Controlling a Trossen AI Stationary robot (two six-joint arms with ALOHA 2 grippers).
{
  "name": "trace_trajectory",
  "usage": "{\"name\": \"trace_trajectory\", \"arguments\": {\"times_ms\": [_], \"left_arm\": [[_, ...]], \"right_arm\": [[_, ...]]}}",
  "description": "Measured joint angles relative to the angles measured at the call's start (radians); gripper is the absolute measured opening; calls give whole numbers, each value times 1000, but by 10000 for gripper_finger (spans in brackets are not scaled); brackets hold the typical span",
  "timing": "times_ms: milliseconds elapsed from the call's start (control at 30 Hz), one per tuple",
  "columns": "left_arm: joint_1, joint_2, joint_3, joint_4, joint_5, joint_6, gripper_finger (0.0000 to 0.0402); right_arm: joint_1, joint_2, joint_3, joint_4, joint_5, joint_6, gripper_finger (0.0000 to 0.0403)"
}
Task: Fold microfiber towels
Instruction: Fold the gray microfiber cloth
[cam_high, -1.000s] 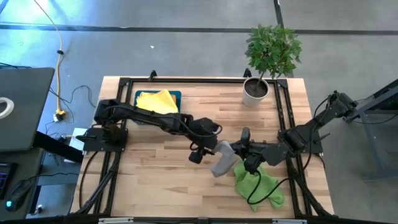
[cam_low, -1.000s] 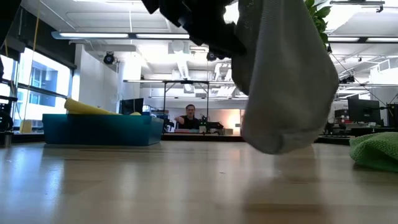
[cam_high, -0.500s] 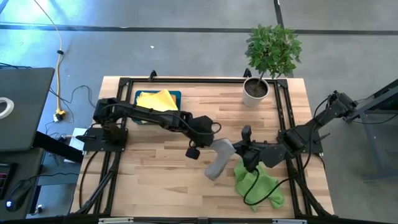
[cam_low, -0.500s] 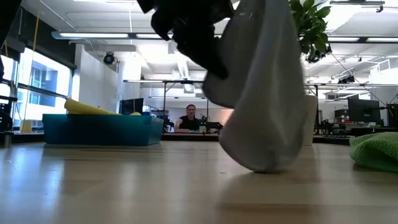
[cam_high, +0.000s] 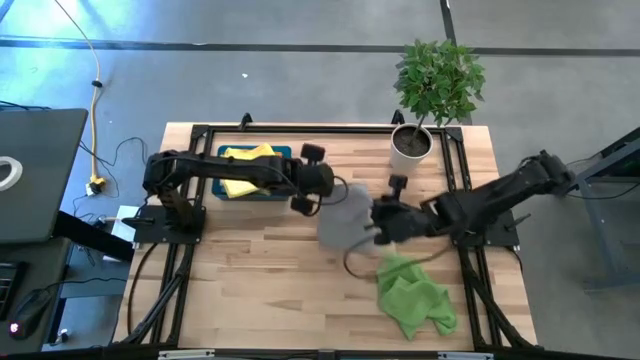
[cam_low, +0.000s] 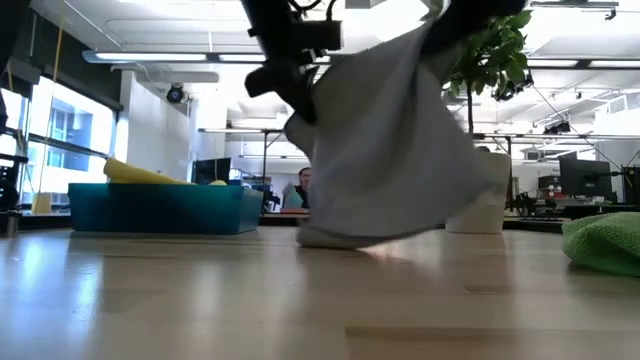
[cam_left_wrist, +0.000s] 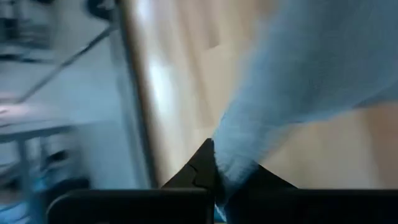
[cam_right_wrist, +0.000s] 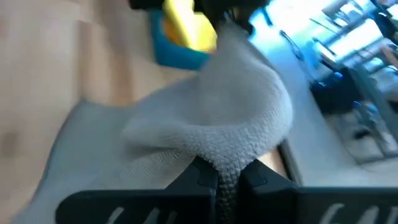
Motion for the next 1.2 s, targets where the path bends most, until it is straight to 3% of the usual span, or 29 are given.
{"name": "trace_trajectory", "arguments": {"times_ms": [267, 433, 533, 600, 700, 833, 967, 1200], "left_arm": [[102, 0, 36, 69, -201, 134, 0], [145, 0, 62, 87, -266, 93, 0], [151, 1, 62, -39, -121, -57, 0], [146, 14, 52, -93, 26, -160, 0], [112, 32, -22, -81, 160, -248, 0], [29, 52, -123, -34, 235, -317, 0], [-67, 79, -194, -10, 240, -379, 0], [-185, 88, -227, 0, 277, -469, 0]], "right_arm": [[-253, 10, 0, 0, 63, -391, 0], [-337, 10, 0, 49, 93, -542, 0], [-342, 14, 1, 5, 22, -454, 0], [-338, 33, 1, -55, -114, -319, 0], [-313, 102, 1, -129, -286, -121, 0], [-242, 225, 1, -167, -379, 19, 0], [-178, 327, 1, -159, -487, 124, 0], [-116, 383, 16, -130, -736, 336, 16]]}}
